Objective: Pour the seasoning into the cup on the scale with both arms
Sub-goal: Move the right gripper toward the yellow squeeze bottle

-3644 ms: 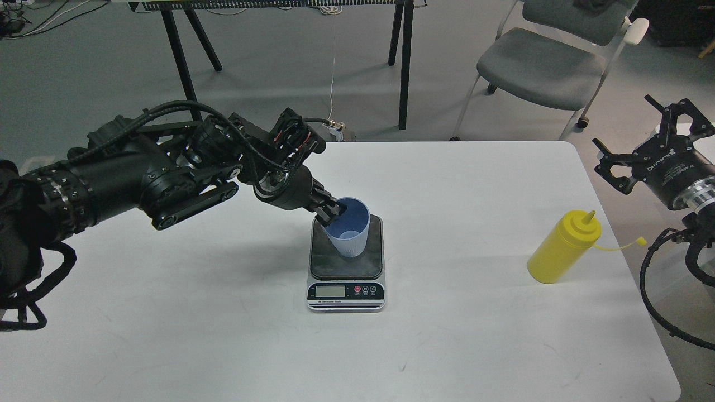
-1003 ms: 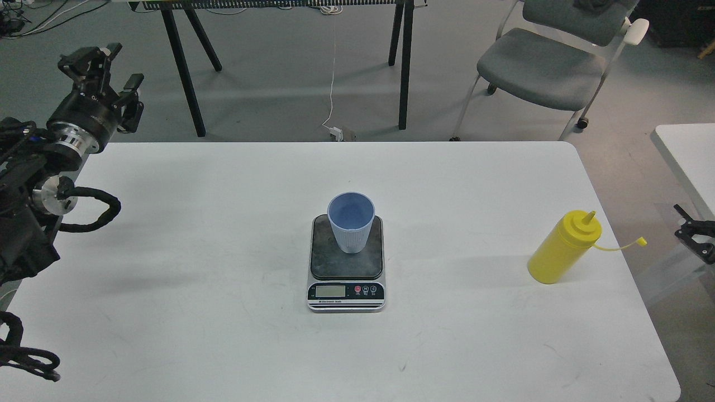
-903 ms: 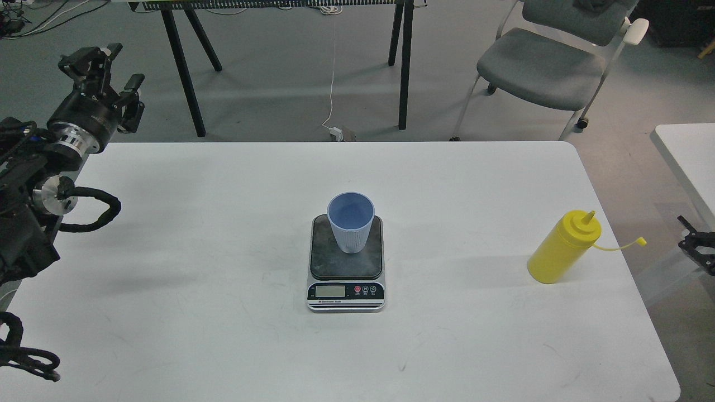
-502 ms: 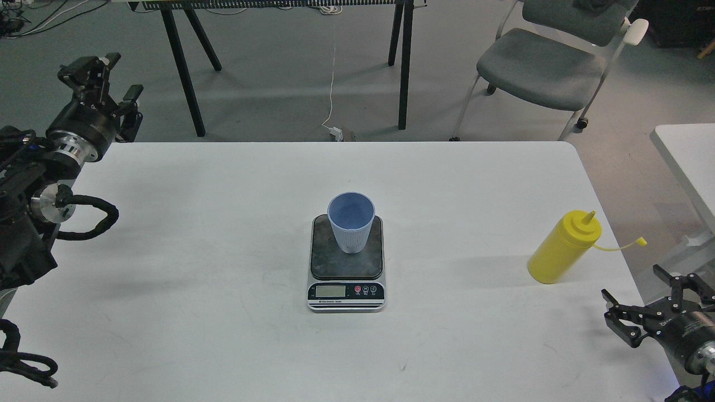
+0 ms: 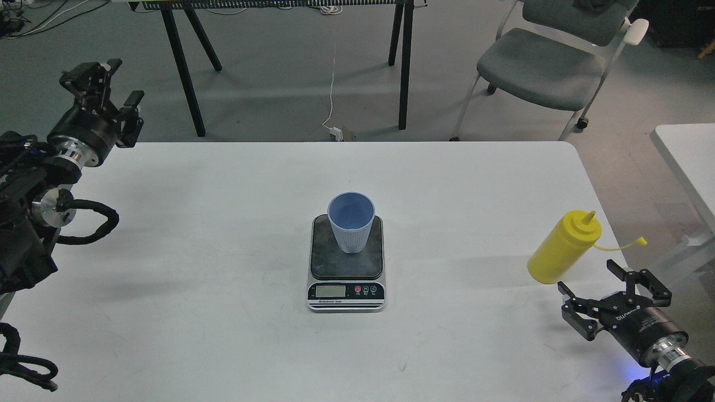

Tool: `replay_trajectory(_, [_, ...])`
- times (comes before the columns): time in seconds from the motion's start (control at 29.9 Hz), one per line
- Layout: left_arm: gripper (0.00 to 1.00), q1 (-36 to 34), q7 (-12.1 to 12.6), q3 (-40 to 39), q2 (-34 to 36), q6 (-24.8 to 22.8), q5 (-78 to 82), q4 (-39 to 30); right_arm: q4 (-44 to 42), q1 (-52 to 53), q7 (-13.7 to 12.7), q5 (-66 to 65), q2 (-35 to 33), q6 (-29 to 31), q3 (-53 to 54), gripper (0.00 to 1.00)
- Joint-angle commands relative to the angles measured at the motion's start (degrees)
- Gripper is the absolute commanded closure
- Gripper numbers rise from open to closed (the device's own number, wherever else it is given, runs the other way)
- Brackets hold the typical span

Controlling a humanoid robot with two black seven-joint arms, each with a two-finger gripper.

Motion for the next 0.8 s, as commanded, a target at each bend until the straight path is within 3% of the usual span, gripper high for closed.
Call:
replay_trajectory(0.0, [0.34, 0.1, 0.0, 0.0, 0.2, 0.0, 0.1, 0.0, -0.3, 0.3, -0.1, -0.2, 0.4, 0.0, 1.1, 0.00])
replay_trajectory(0.77, [0.33, 0.2, 0.0, 0.4, 0.1, 0.0, 0.6, -0.1, -3.7, 4.0, 0.6, -2.3, 5.6, 0.0, 3.7, 0.00])
